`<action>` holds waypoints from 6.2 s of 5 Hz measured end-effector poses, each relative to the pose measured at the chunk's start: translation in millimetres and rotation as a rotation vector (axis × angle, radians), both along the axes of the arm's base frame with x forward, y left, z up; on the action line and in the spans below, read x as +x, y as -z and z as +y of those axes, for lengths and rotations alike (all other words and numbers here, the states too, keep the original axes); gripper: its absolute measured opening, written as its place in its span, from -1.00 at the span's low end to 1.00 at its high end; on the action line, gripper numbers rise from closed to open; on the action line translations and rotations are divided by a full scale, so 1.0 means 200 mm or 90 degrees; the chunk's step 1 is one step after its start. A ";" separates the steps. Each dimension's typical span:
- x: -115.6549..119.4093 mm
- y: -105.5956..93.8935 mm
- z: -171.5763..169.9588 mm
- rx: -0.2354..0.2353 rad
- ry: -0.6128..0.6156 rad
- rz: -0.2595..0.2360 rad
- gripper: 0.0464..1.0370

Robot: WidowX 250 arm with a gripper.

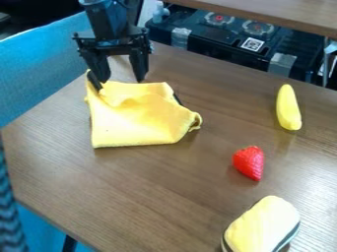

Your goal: Move the cloth to the left side of the strawberry

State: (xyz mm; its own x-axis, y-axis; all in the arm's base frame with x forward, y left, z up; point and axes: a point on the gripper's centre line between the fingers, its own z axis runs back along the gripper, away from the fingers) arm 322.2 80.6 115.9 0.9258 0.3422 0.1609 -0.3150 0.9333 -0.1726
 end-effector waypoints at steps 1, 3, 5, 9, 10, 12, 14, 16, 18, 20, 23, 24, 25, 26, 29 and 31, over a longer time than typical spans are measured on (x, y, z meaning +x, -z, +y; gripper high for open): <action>0.00 0.05 0.00 -0.008 0.003 0.019 0.93; 0.01 0.13 0.00 -0.014 0.023 0.025 0.93; 0.06 0.33 0.02 -0.004 0.058 0.031 0.93; 0.20 0.51 0.04 0.107 0.111 0.061 0.93; 0.32 0.50 0.05 0.089 0.081 0.059 0.93; 0.62 0.49 0.03 0.058 0.058 0.067 0.93; 0.57 0.52 -0.04 0.070 0.084 0.069 0.93; 0.28 0.53 -0.23 0.069 0.193 0.077 0.93; 0.03 0.53 -0.28 0.070 0.257 0.079 0.93; 0.04 0.54 -0.27 0.089 0.260 0.075 0.93; 0.45 0.52 -0.25 0.066 0.156 0.065 0.93; 0.54 0.51 -0.24 0.061 0.139 0.059 0.93; 0.59 0.50 -0.24 0.059 0.125 0.052 0.93; 0.58 0.50 -0.23 0.046 0.118 0.053 0.93; 0.18 0.53 -0.22 0.059 0.196 0.073 0.93; 0.02 0.52 -0.21 0.044 0.204 0.081 0.92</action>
